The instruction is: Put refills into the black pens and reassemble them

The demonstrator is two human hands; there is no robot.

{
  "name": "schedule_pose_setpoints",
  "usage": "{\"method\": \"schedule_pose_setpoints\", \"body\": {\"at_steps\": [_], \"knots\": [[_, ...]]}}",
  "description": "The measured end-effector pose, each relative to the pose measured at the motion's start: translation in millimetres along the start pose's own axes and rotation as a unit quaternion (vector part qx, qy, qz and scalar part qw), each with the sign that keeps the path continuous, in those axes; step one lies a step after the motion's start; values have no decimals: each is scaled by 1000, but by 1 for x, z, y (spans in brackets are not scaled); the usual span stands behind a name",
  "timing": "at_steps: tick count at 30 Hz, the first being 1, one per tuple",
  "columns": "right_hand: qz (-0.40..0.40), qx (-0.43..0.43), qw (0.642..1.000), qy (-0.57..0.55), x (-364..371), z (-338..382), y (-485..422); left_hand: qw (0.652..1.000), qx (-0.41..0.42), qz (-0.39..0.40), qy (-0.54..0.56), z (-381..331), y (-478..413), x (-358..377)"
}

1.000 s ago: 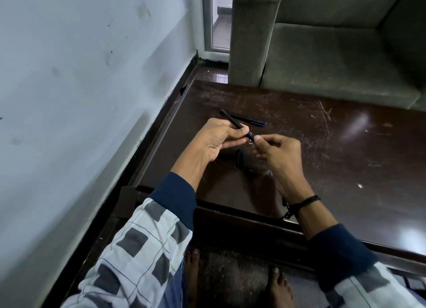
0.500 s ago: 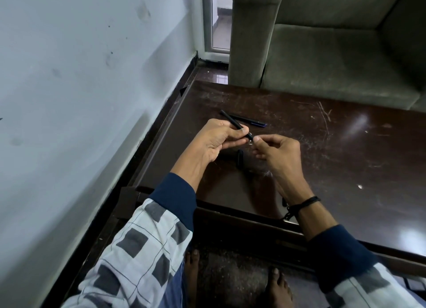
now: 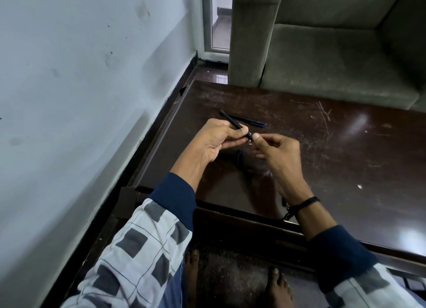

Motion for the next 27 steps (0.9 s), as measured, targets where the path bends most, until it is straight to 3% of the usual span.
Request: {"method": "schedule_pose_setpoints", "body": {"at_steps": [27], "knots": [[5, -15, 999, 42, -2, 4, 0, 1000, -10, 1, 0, 3, -1, 0]]}}
Point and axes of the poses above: each hand's wrist, its own y-axis away from the middle knuckle, its own x-axis out of the palm, z = x × y, the point moved 10 cm from there along -y, towards the middle knuckle, and after that the axes turned 15 degrees about -x, right-handed, at the moved point
